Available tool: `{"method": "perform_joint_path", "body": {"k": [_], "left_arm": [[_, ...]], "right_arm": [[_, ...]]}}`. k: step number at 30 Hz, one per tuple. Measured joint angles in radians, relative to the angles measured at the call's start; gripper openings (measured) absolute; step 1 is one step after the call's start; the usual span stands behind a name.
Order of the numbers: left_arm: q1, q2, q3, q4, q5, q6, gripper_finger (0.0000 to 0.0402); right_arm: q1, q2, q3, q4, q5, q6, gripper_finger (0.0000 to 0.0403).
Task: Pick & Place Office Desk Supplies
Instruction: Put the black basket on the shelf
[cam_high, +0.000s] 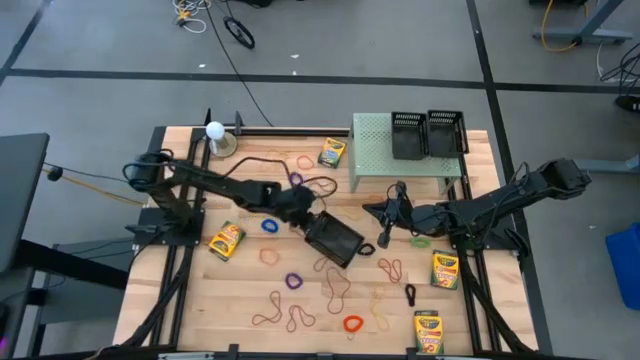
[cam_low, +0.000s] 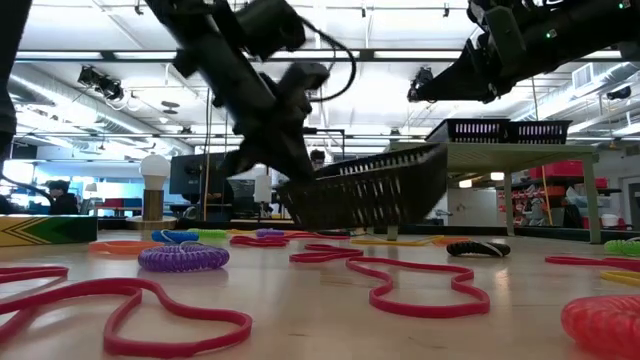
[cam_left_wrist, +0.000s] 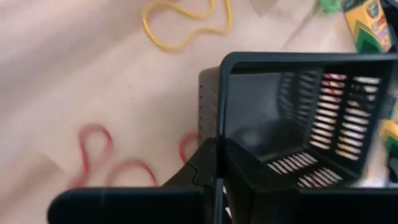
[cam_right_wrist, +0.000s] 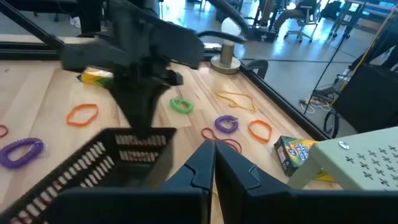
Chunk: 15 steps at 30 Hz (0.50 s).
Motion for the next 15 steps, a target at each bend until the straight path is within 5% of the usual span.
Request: {"method": "perform_joint_path", "body": {"k": [6, 15], "left_arm": [[0.053, 0.042, 0.002, 0.049, 0.086, 0.067, 0.0028], [0.058, 0.028, 0.002, 0.019, 0.106, 0.216, 0.0103]], "right_arm": [[0.000, 0.000, 0.000, -0.005, 0.000, 0.020, 0.0023], [0.000, 0.000, 0.000, -0.005, -0.075, 0.110, 0.0023]]}}
